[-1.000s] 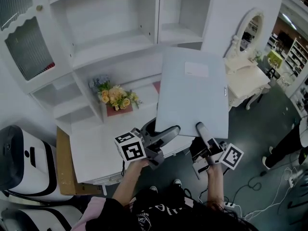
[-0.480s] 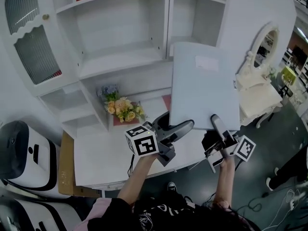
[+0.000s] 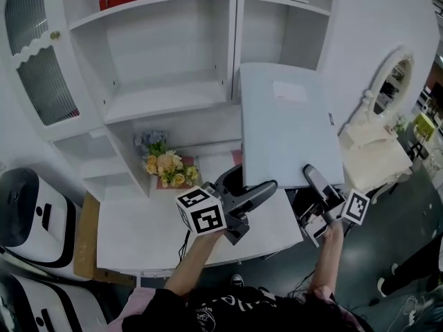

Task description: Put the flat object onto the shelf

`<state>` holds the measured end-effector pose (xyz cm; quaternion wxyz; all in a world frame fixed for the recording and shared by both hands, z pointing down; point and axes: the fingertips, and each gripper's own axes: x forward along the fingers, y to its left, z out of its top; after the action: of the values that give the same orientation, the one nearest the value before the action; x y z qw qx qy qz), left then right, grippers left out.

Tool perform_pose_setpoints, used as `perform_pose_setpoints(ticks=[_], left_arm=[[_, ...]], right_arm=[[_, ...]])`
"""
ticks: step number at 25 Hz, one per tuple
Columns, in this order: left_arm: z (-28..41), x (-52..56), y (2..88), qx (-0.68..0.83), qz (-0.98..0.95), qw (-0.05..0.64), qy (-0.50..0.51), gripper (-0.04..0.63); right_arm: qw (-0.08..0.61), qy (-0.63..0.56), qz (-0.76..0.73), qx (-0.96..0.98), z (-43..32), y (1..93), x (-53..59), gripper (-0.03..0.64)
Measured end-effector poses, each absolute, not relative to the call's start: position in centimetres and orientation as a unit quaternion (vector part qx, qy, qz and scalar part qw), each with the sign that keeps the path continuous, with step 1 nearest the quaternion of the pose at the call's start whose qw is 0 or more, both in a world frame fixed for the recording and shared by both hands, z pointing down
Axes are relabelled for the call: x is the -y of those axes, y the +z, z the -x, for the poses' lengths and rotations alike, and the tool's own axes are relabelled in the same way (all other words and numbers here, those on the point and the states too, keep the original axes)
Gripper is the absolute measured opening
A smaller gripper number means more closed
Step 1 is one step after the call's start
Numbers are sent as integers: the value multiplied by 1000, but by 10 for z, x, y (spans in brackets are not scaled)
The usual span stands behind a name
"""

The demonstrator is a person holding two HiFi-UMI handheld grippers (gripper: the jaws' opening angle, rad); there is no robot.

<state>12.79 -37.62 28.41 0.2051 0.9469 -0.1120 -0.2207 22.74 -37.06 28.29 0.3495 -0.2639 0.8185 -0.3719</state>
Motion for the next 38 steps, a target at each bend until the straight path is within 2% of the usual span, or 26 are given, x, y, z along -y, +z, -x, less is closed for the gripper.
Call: perform_pose_setpoints(ticks=[11,30,38], left_arm=[[-161,393,288,157,-940,194,-231,439],[-168,460,262,218,-918,180,-280,439],[-159,496,246,229,-896,214,-315,439]], right_arm=[[333,-414,212,-820,-264,286,404,318],[480,-383,199,-764,-286,266,469,319],[481,-356,223,-769,-290,265,471,318]])
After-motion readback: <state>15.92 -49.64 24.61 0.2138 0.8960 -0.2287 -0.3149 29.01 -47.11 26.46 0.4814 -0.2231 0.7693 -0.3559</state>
